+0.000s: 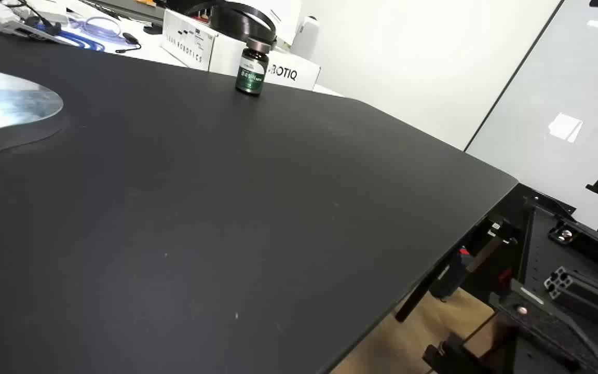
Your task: Move the bottle forward
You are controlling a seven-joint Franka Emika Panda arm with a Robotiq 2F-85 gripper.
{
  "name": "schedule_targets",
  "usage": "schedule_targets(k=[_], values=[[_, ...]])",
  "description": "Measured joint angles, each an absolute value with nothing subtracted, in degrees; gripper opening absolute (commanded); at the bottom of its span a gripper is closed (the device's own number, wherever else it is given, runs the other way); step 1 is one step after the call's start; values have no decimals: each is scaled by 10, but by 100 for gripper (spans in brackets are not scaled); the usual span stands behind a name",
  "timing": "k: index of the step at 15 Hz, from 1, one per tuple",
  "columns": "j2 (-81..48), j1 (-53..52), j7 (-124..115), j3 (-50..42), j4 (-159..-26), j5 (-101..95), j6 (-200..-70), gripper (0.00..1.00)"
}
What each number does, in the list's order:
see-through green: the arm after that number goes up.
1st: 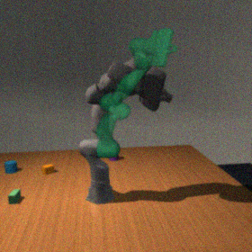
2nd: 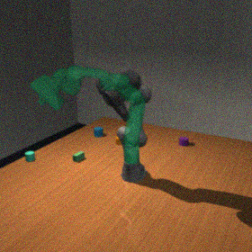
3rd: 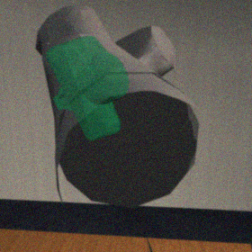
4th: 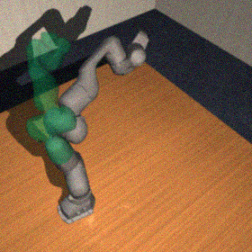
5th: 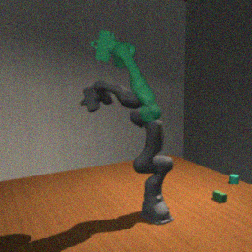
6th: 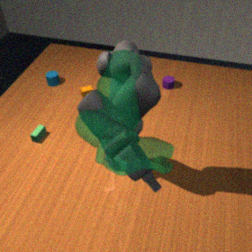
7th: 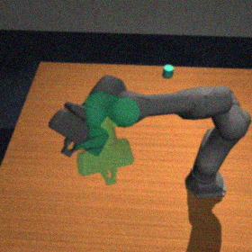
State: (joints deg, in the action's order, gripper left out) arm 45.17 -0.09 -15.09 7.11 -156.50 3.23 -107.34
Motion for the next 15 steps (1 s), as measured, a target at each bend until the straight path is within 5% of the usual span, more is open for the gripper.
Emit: schedule_targets(k=[15], values=[[430, -2, -126, 80, -1559, 19, -1091, 100]])
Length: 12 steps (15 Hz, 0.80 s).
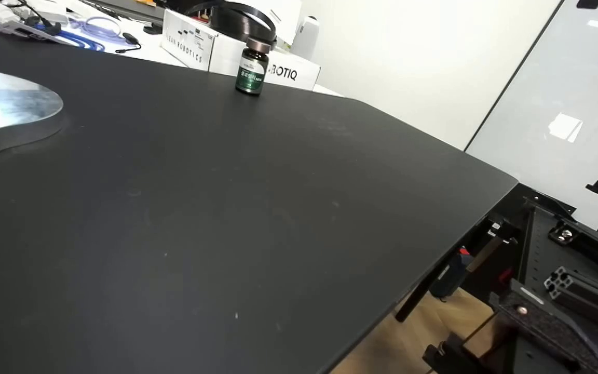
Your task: Move the bottle forward
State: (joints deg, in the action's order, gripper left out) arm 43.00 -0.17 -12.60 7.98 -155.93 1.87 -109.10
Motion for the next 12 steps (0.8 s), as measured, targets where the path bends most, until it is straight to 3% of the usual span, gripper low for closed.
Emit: schedule_targets(k=[7, 12], values=[[327, -4, -11, 70, -1471, -47, -1208, 100], [202, -28, 70, 52, -1352, -32, -1223, 100]])
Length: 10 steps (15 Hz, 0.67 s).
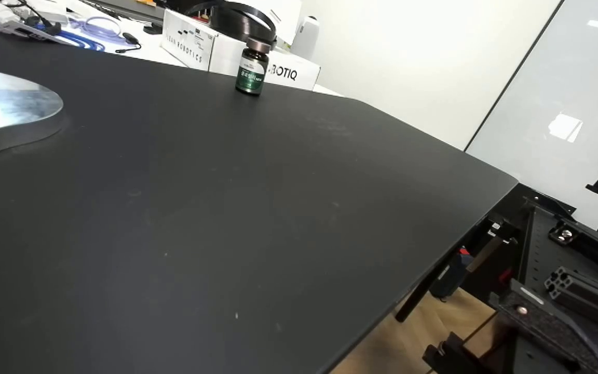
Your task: Move the bottle forward
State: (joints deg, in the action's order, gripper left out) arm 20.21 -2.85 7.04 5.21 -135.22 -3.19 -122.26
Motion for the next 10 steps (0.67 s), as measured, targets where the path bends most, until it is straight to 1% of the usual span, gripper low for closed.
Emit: schedule_targets(k=[2, 3, 10], values=[[159, -35, 83, 49, -1307, -22, -1210, 100], [153, -35, 83, 49, -1307, -23, -1212, 100], [168, -35, 83, 48, -1319, -23, -1212, 100]])
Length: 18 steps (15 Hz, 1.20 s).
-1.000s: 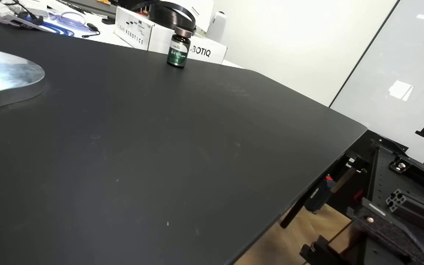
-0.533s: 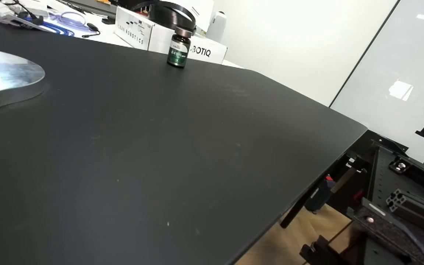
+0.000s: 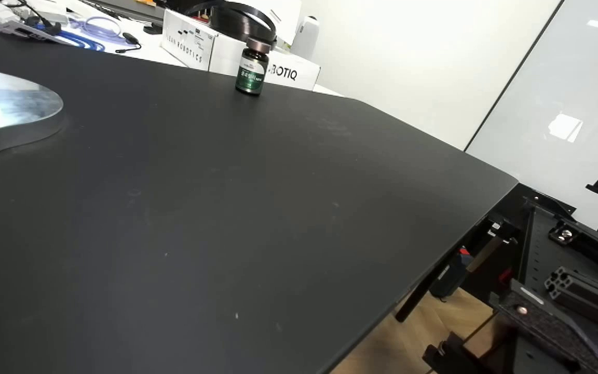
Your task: Move the bottle forward
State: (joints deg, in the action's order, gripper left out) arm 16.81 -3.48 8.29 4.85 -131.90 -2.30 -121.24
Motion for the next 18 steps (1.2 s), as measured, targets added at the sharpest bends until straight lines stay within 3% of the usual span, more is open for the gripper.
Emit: schedule_targets(k=[6, 15, 18], values=[[91, -29, 110, 35, -1285, -59, -1280, 100], [-178, -2, 172, 9, -1045, -25, -1317, 100], [-197, -2, 172, 11, -1032, -25, -1318, 100]])
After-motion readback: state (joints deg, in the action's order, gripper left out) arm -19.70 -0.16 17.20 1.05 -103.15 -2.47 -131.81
